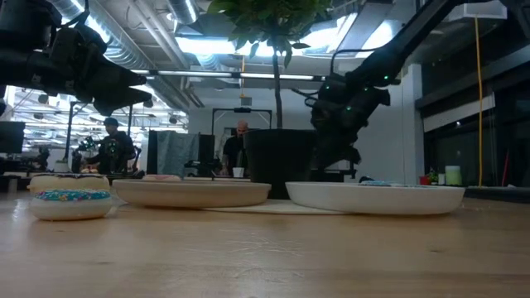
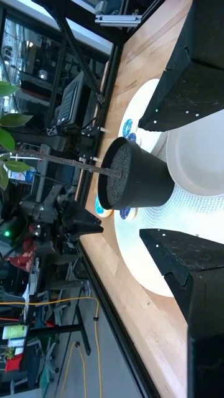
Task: Pick & Place donuts
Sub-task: Put the small dark blue donut on the white plate
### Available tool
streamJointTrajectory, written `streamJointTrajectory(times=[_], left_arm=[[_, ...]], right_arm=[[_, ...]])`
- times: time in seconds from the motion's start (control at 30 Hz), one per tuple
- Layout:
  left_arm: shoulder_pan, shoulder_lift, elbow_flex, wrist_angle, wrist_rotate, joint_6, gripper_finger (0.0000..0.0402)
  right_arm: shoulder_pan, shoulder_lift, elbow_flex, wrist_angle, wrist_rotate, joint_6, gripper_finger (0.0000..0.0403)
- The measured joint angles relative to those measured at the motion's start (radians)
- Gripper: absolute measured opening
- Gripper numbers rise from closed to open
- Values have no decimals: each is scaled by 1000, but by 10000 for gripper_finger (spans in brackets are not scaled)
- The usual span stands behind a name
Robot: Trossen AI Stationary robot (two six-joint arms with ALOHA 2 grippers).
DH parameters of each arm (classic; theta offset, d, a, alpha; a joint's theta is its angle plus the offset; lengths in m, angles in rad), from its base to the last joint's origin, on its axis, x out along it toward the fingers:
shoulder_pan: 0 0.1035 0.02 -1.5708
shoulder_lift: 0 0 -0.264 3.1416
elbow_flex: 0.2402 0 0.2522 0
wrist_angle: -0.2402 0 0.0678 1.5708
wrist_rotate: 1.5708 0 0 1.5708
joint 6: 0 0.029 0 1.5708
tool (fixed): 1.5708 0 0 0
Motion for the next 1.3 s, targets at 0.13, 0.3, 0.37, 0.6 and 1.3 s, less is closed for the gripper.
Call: streamJointTrajectory(times=[0.13,0.3,0.37,0.6,1.3], left_arm=[[0,0,0,0,0,0,260],[0,0,0,0,0,0,260],[0,0,0,0,0,0,260],[0,0,0,0,0,0,260],[0,0,0,0,0,0,260]], right_arm=[[4,11,3,-11,-6,26,143],[28,19,2,-10,-6,19,143],[39,30,2,-7,-8,19,143],[80,68,2,-12,10,-12,143],[92,98,1,-25,74,-87,143]])
